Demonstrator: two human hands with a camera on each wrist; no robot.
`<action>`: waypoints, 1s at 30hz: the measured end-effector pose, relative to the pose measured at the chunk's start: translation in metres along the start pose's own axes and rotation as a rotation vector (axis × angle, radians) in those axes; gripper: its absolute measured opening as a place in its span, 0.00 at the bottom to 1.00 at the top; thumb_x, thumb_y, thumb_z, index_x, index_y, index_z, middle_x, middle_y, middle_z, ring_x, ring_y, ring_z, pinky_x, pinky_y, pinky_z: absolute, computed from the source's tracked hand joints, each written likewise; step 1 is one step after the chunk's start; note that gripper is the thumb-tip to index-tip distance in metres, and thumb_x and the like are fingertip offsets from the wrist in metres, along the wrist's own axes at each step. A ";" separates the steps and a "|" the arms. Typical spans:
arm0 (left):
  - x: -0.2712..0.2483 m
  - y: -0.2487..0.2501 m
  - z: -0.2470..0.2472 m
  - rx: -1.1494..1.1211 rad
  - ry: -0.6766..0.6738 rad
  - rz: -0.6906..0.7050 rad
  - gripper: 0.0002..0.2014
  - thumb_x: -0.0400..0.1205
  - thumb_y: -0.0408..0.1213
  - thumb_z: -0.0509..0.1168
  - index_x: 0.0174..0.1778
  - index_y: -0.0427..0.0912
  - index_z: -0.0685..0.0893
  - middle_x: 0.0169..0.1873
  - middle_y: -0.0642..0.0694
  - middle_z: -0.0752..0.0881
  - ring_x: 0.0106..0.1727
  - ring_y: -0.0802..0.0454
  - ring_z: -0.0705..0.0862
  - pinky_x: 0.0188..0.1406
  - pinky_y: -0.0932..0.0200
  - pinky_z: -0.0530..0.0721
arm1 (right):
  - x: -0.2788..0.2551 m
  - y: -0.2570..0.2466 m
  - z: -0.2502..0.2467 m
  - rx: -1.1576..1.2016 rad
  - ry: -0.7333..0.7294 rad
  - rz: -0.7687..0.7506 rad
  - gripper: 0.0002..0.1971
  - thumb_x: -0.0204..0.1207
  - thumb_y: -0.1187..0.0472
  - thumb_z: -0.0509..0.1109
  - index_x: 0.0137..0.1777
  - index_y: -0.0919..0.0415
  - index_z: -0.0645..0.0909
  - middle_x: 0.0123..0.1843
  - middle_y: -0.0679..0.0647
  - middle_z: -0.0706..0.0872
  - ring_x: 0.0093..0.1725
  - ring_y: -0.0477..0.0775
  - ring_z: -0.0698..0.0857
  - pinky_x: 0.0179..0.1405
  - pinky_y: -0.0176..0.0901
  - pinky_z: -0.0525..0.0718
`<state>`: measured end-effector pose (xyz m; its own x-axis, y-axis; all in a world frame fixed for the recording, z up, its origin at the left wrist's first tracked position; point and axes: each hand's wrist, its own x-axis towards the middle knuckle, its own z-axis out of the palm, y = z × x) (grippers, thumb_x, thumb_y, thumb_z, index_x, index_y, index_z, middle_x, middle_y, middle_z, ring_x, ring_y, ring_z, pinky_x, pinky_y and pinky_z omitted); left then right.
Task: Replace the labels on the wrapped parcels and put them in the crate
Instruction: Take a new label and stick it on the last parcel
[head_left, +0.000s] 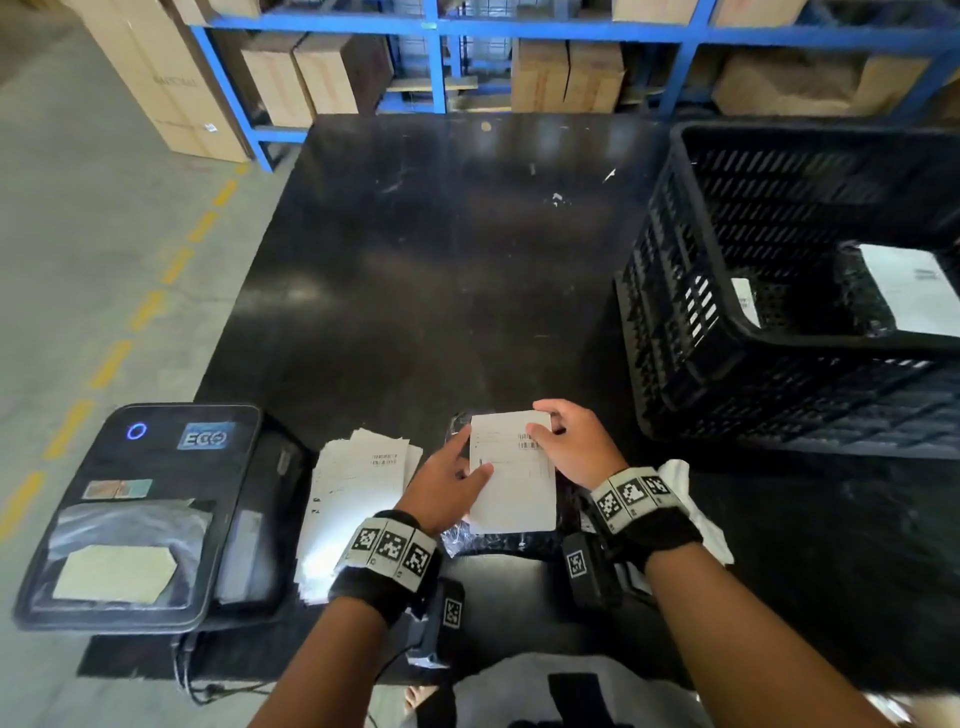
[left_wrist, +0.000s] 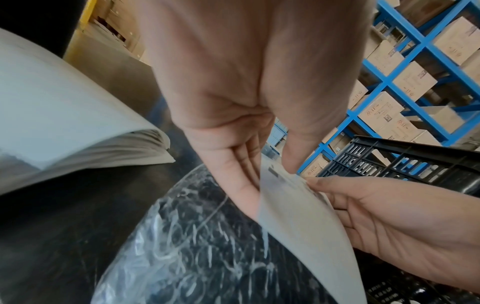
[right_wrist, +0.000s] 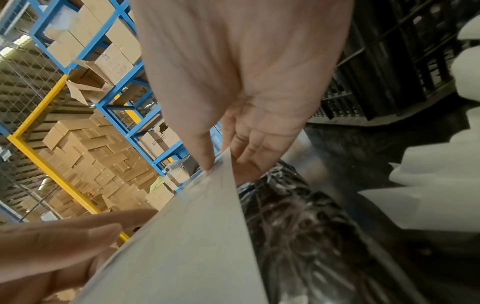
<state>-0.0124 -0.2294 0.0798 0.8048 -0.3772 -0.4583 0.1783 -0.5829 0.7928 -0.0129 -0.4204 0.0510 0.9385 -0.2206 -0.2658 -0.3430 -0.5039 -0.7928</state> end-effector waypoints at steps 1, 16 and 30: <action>0.001 0.001 0.000 0.004 0.000 0.004 0.27 0.84 0.41 0.62 0.78 0.61 0.63 0.58 0.53 0.85 0.53 0.55 0.86 0.52 0.48 0.88 | 0.001 0.000 0.000 0.006 0.003 -0.006 0.17 0.79 0.58 0.70 0.67 0.55 0.80 0.54 0.50 0.86 0.54 0.48 0.86 0.58 0.45 0.84; 0.010 0.009 -0.003 0.083 -0.002 -0.042 0.21 0.85 0.40 0.60 0.76 0.48 0.70 0.64 0.51 0.82 0.56 0.56 0.80 0.56 0.59 0.81 | 0.002 -0.004 0.006 -0.081 0.023 0.070 0.18 0.80 0.57 0.70 0.68 0.56 0.79 0.61 0.51 0.85 0.57 0.50 0.84 0.58 0.43 0.83; 0.015 0.003 -0.001 0.196 -0.032 -0.044 0.27 0.85 0.37 0.59 0.79 0.53 0.61 0.63 0.50 0.82 0.55 0.53 0.83 0.51 0.60 0.83 | 0.001 -0.013 0.007 -0.132 0.001 0.094 0.20 0.79 0.60 0.71 0.71 0.58 0.76 0.67 0.55 0.83 0.63 0.52 0.82 0.54 0.35 0.78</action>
<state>0.0010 -0.2363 0.0753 0.7799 -0.3686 -0.5058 0.0969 -0.7273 0.6794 -0.0075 -0.4078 0.0572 0.9019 -0.2728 -0.3349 -0.4318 -0.5864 -0.6854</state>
